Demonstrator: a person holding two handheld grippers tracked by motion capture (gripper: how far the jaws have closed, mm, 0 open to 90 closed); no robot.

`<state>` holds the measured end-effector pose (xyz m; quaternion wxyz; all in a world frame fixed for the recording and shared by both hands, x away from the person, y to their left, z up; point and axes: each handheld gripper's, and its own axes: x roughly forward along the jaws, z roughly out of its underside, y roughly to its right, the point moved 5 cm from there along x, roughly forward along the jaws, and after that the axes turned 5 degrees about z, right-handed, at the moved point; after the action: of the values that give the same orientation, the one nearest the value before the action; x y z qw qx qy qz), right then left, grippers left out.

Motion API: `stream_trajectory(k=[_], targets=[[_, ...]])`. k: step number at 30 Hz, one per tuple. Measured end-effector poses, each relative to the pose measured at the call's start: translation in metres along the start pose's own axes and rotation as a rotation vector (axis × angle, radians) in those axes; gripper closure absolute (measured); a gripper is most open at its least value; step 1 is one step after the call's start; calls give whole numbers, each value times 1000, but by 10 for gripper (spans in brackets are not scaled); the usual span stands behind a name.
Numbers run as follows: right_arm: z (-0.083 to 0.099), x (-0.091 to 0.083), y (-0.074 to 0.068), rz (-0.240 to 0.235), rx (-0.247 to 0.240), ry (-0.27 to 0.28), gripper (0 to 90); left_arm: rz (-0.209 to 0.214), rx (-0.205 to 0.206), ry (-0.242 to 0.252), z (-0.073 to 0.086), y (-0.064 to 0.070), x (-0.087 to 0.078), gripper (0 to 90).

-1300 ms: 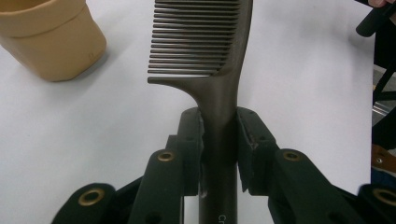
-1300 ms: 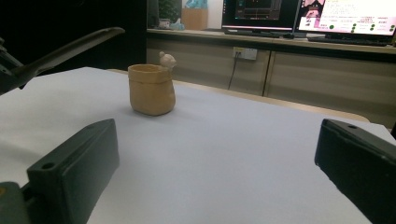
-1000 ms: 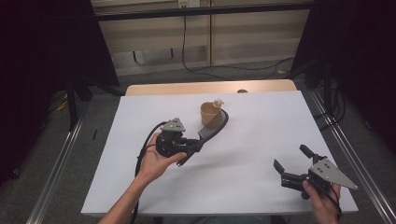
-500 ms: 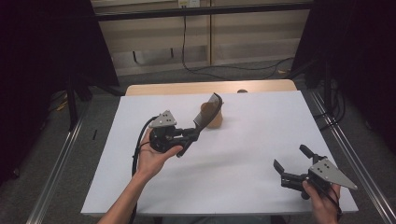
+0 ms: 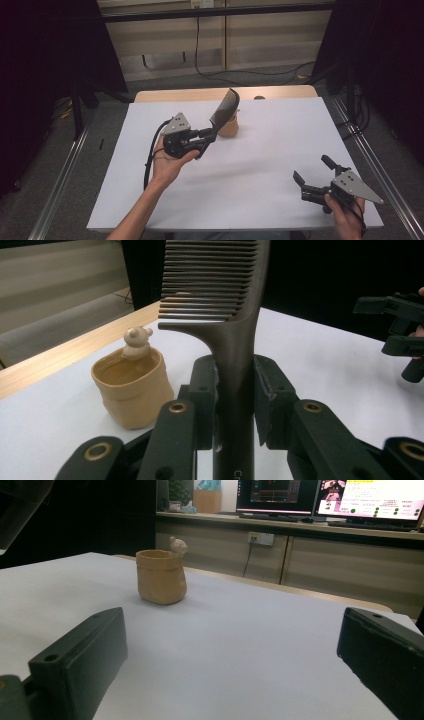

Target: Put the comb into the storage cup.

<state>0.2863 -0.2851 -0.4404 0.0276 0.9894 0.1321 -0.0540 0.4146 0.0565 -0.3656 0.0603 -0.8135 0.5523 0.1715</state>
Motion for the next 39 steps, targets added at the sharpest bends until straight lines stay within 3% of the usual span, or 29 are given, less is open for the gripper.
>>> stream_trajectory(k=[6, 12, 20, 22, 26, 28, 30, 36, 39], targets=[[0, 0, 0, 1, 0, 4, 0, -40, -28, 28, -5, -6, 5, 730], [0, 0, 1, 2, 1, -1, 0, -52, -54, 69, -11, -13, 7, 730], [0, 0, 1, 4, 0, 5, 0, -82, -54, 89, -18, -21, 9, 731], [0, 0, 0, 0, -4, 6, 0, -83, -53, 117, -23, -21, 7, 730], [0, 0, 1, 4, 1, 4, 0, -101, -27, 137, -30, -22, 6, 731], [0, -1, 0, 2, 0, 3, 0, -86, -37, 143, -32, -23, 8, 731], [0, 0, 0, 1, -1, 5, 0, -100, -28, 141, -33, -23, 11, 731], [0, -1, 1, 2, -1, 5, 0, -90, -26, 145, -31, -22, 24, 731], [0, -1, 0, -3, 1, 4, 0, -109, -23, 152, -34, -25, 27, 730]])
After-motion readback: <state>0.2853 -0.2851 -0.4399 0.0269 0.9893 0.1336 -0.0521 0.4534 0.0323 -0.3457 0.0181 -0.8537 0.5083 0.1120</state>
